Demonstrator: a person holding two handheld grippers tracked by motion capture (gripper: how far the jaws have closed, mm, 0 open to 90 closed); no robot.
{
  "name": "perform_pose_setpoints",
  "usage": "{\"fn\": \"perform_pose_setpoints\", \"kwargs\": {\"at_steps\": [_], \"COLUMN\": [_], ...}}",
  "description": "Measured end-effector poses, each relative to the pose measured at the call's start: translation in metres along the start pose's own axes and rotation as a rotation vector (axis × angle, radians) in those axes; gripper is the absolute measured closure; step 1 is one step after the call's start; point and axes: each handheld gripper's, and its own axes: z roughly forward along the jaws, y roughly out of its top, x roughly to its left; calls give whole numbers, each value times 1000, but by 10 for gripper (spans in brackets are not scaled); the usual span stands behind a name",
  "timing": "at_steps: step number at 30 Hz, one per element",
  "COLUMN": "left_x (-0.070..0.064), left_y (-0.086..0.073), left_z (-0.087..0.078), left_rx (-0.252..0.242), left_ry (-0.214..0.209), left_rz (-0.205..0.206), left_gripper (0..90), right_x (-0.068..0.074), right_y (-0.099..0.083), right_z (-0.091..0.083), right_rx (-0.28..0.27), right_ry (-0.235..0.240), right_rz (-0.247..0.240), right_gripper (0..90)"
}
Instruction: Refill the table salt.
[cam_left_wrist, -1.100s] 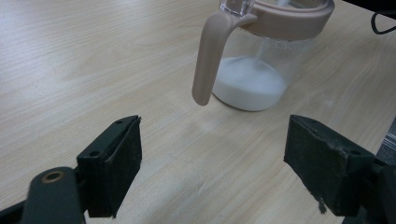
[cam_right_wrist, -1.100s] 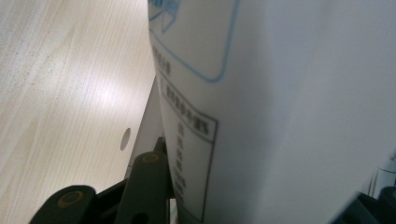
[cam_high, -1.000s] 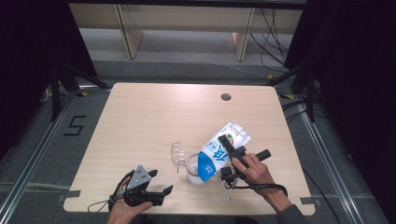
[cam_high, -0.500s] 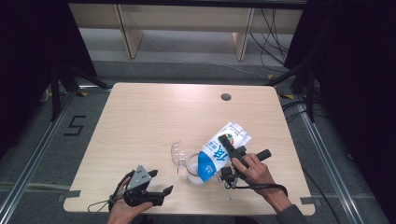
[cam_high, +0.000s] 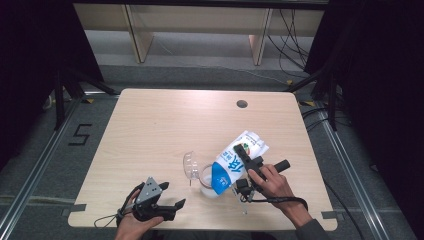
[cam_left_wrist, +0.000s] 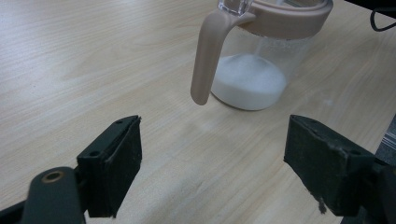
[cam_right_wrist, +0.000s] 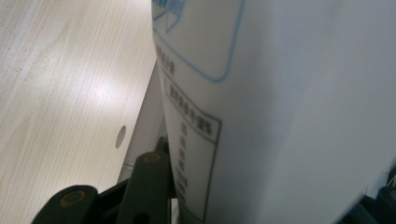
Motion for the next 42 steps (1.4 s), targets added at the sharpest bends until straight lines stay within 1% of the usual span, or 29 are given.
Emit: {"fn": "perform_pose_setpoints", "kwargs": {"at_steps": [1,2,3,5,6,7,13,14,16,17,18,21,22,23,25,26,27,28,29,30,32,34,35,36,37,38,39,40,42], "left_x": [-1,-1,-1,-1,-1,-1,-1,-1,0,0,-1,-1,-1,-2,0,-2,-2,-2,-1,0,-2,-1,0,-2,-2,-2,-1,-1,-2], "left_y": [0,0,-1,-1,-1,-1,-1,0,0,0,-1,-1,-1,-1,0,0,0,0,0,0,0,0,0,0,0,0,0,0,0], "left_z": [0,0,1,0,0,0,1,0,0,1,1,1,1,1,0,0,1,1,1,0,1,1,0,1,1,0,0,1,1], "left_rx": [0,-1,-4,-1,0,0,-6,-3,-4,-6,-7,-4,-6,-11,0,0,0,-1,-7,3,0,-3,2,0,0,0,0,2,0], "left_ry": [3,3,-7,1,3,4,-7,0,-3,-8,-5,2,-2,-2,-2,4,3,-1,-4,-3,1,-4,-1,3,2,0,-1,0,3], "left_rz": [-22,-23,-19,-18,-21,-20,-18,-16,-1,-2,-20,-21,-21,-20,1,-22,-21,-16,-8,6,-24,-8,0,-22,-21,-16,-2,-11,-24], "left_gripper": [187,187,187,187,187,187,187,187,187,187,187,187,187,187,188,188,188,188,188,188,188,188,188,188,188,188,188,188,188], "right_x": [0,1,0,1,-2,-2,-2,0,-1,-1,-1,-1,-3,-1,-2,-1,-1,1,1,-1,-2,-1,-2,-4,-4,-4,0,-3,-4], "right_y": [0,0,0,-1,0,0,0,0,0,0,0,-1,0,0,0,0,0,0,0,1,1,1,1,1,1,1,0,0,1], "right_z": [0,0,0,0,1,1,1,0,0,0,0,0,0,0,0,1,1,0,0,0,1,1,1,1,1,1,0,1,1], "right_rx": [0,3,-6,2,-13,-14,-11,-1,-3,-3,3,9,3,8,-6,-8,-7,0,1,-5,-13,-9,-14,-12,-17,-17,6,-1,-17], "right_ry": [0,2,-12,-8,-28,-30,-30,-27,-31,-30,-22,-17,-22,-21,-31,-34,-35,-18,-11,-16,-28,-23,-25,-24,-34,-32,-11,-12,-41], "right_rz": [2,7,-2,6,-17,-20,-26,1,-17,-18,-3,4,-19,3,-10,-7,-5,-1,-5,-29,-30,-25,-40,-47,-49,-49,-12,-48,-50], "right_gripper": [650,650,650,651,651,651,651,651,654,654,654,656,656,656,656,657,657,657,657,657,658,658,660,660,660,660,661,661,661]}}
